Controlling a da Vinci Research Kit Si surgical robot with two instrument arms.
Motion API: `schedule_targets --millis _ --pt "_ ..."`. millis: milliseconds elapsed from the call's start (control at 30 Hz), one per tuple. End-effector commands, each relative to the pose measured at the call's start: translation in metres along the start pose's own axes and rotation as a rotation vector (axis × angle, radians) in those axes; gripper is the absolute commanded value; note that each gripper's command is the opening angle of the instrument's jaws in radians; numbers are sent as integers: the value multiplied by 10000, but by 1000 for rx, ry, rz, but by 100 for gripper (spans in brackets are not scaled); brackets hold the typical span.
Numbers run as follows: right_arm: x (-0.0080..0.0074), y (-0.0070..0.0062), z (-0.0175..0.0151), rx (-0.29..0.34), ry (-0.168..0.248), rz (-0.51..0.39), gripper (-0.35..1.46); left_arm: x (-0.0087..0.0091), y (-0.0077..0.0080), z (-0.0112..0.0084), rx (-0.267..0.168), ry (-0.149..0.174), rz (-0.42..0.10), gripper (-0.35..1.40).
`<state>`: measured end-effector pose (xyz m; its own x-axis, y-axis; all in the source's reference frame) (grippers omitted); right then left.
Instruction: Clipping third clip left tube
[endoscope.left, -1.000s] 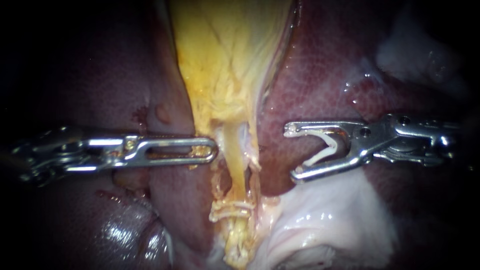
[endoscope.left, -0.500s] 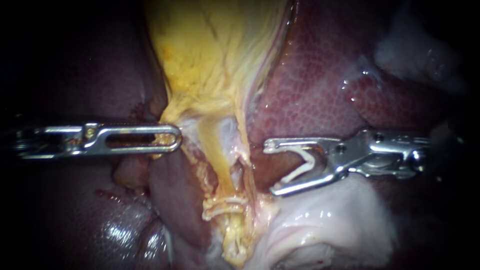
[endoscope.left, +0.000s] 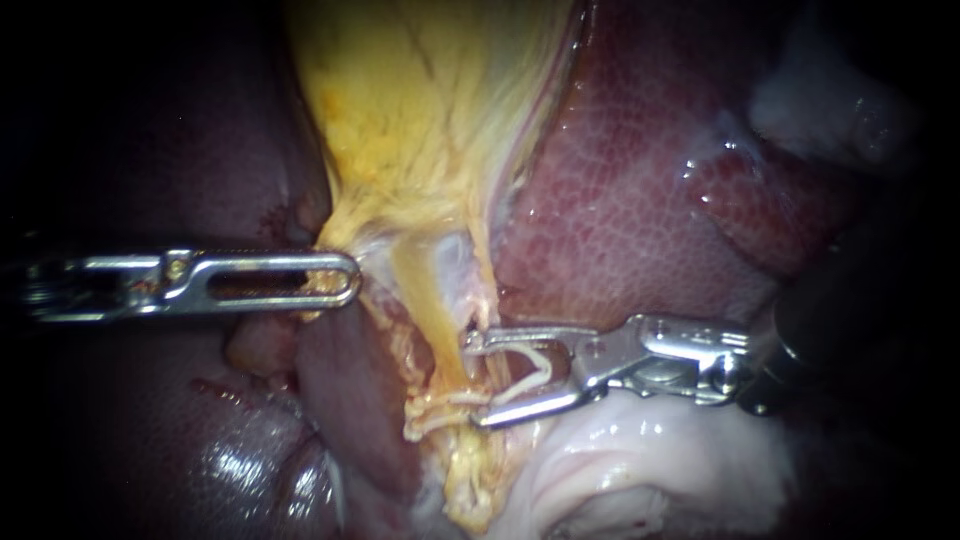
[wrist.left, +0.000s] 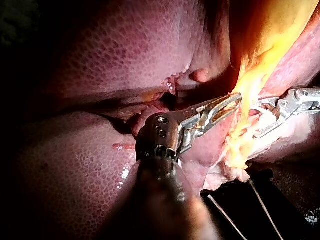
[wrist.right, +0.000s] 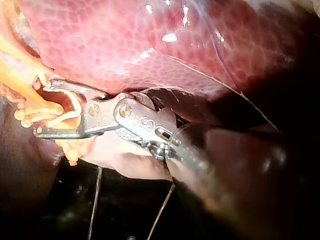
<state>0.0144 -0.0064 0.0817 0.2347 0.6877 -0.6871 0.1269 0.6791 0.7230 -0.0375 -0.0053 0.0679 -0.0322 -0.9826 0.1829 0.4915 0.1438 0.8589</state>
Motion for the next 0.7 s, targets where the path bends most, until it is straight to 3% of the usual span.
schedule_targets --millis 33,500,700 --pt "1 0 2 2 2 5 60 0 0 0 -1 0 0 -35" --pt "32 -29 35 142 114 103 60 0 0 3 -2 -1 0 -35" --pt "43 -37 42 195 133 122 59 1 1 5 -3 -2 1 -35"
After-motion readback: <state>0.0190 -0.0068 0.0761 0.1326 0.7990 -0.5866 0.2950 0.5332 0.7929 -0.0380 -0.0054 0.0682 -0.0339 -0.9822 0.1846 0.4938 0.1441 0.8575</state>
